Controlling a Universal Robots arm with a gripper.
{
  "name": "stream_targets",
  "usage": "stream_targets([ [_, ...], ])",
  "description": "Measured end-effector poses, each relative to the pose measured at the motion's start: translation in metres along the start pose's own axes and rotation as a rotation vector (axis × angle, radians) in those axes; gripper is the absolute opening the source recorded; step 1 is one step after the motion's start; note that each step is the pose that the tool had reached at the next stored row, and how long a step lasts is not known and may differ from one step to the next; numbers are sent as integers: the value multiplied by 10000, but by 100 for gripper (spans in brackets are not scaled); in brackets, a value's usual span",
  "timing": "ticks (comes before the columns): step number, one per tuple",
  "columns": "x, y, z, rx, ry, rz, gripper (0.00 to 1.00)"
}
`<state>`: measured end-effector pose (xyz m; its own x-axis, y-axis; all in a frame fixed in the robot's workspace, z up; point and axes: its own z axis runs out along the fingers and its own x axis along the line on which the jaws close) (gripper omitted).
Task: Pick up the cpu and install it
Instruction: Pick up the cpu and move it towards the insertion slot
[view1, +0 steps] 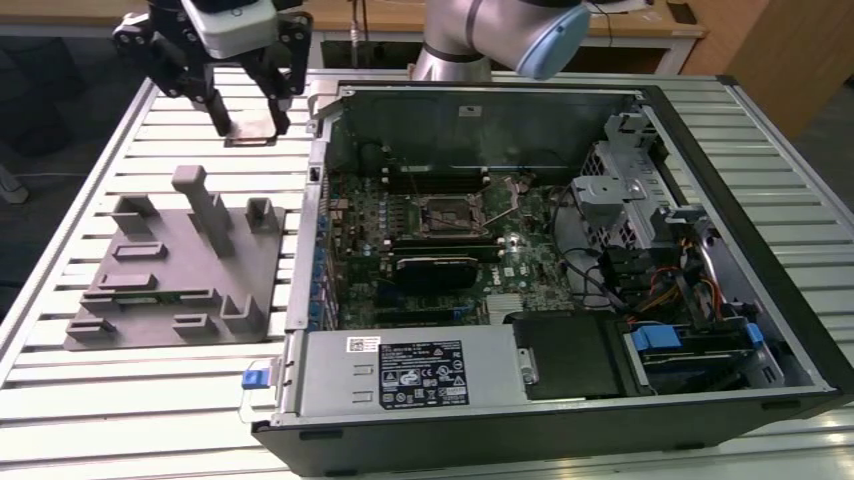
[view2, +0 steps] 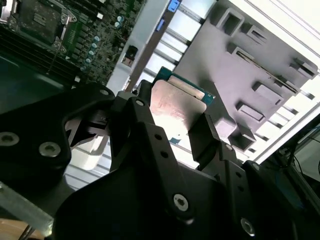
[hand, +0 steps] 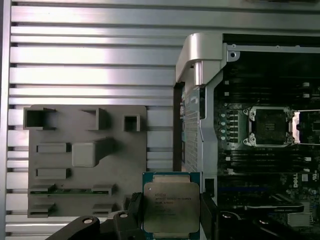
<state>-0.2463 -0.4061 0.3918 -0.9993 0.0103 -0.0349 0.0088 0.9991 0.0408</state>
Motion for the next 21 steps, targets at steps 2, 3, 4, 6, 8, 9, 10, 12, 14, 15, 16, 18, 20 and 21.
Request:
stream_targets([
  [2, -66, 1, 2, 1, 1, 1, 54],
  [3, -99, 1, 3, 1, 1, 1, 54],
  [4, -134, 1, 4, 0, 0, 0, 54],
  [6, -197, 2, 7, 0, 0, 0, 54],
  [8, -257, 2, 10, 0, 0, 1, 54],
  [9, -286, 3, 11, 0, 0, 1, 54],
  [10, -315, 3, 13, 1, 1, 0, 54],
  [12, -368, 3, 18, 0, 0, 0, 54],
  [14, -412, 3, 24, 0, 0, 0, 54],
  [15, -432, 3, 29, 0, 0, 1, 54],
  [16, -450, 3, 35, 0, 0, 1, 54],
  [18, -490, 3, 49, 0, 0, 1, 54],
  [20, -538, 3, 71, 0, 4, 0, 54],
  [21, -562, 2, 84, 2, 9, 0, 54],
])
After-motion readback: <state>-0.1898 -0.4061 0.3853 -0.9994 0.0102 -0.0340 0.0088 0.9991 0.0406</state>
